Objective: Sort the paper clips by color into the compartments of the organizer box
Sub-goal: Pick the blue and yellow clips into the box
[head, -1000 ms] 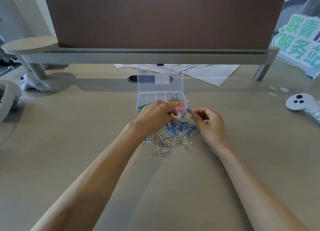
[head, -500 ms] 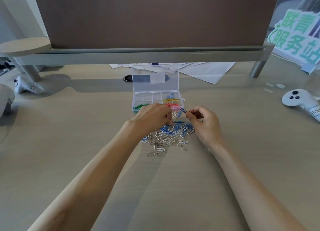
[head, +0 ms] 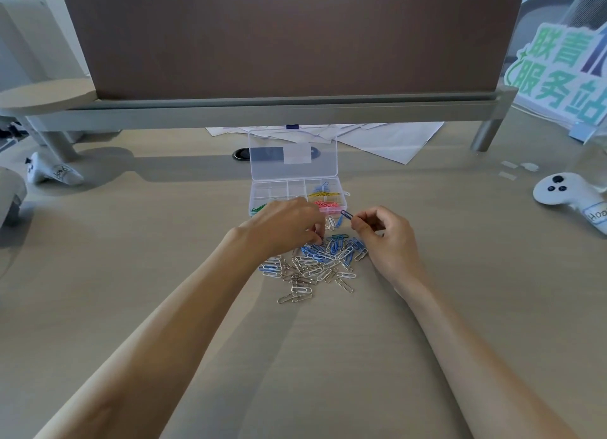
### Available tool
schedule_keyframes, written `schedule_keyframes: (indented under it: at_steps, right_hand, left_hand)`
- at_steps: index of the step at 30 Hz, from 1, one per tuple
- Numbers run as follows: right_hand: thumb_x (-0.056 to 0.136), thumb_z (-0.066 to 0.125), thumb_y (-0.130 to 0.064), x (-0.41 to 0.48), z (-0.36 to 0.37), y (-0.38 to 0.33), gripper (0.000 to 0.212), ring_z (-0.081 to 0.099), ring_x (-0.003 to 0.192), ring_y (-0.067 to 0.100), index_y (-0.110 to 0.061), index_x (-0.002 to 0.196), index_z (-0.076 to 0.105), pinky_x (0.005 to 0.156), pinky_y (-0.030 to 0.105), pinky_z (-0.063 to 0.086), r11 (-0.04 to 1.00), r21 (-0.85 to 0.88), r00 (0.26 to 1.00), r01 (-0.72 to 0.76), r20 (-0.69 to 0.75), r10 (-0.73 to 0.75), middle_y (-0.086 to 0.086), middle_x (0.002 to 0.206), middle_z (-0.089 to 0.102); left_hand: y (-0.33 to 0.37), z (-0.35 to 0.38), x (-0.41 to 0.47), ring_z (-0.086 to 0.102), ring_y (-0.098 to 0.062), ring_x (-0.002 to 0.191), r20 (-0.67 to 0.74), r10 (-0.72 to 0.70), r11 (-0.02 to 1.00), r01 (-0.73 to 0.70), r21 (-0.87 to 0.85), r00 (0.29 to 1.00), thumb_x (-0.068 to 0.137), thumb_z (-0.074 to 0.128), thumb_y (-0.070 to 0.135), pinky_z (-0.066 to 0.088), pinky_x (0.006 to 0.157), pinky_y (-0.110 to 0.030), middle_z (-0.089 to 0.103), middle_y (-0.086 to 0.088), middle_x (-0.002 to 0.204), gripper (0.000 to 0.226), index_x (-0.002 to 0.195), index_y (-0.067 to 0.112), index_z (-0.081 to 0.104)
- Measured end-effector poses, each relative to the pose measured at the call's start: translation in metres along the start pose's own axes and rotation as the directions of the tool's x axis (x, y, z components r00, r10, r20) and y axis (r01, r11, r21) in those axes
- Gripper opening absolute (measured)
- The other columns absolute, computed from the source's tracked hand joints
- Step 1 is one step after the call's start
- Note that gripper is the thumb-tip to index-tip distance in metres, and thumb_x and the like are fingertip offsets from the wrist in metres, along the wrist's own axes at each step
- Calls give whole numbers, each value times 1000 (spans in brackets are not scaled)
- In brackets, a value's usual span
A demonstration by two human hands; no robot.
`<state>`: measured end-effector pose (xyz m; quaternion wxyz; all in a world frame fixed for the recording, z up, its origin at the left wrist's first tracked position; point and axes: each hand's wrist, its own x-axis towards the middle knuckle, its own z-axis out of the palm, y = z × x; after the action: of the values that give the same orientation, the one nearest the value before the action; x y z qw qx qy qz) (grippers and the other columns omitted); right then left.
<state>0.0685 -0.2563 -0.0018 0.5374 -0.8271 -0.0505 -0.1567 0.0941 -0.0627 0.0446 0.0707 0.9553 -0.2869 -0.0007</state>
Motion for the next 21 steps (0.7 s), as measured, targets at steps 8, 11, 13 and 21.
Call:
schedule_keyframes:
  at_steps: [8, 11, 13, 21]
  right_hand:
    - [89, 66, -22, 0, 0, 0, 7, 60, 72, 4, -20, 83, 68, 67, 20, 47, 1000, 14, 1000, -27, -4, 27, -11, 78, 68]
    - [89, 67, -22, 0, 0, 0, 6, 59, 71, 2, -21, 82, 68, 65, 16, 45, 1000, 7, 1000, -25, -7, 25, -12, 77, 67]
    - [88, 67, -22, 0, -1, 0, 6, 59, 72, 2, -21, 83, 68, 65, 15, 45, 1000, 8, 1000, -22, -9, 22, -11, 78, 68]
    - [89, 66, -21, 1, 0, 0, 6, 61, 75, 4, -19, 84, 68, 68, 18, 48, 999, 43, 1000, -16, -3, 17, -8, 79, 69]
  left_hand:
    - [0, 4, 1, 46, -7, 96, -33, -6, 997, 4, -82, 999, 96, 56, 27, 46, 84, -33, 58, 7, 101, 13, 102, 18, 62]
    - [4, 5, 0, 57, -15, 85, -84, -14, 987, 0, -159, 996, 95, 58, 21, 50, 78, -38, 54, 8, 90, 11, 97, 12, 64]
    - [4, 4, 1, 59, -19, 81, -94, -14, 982, -4, -191, 995, 94, 58, 16, 51, 75, -39, 54, 7, 87, 9, 95, 10, 65]
    - [-3, 10, 7, 55, -2, 73, -206, -234, 835, 88, -543, 950, 84, 71, 17, 41, 67, -14, 70, 11, 83, 7, 89, 22, 73]
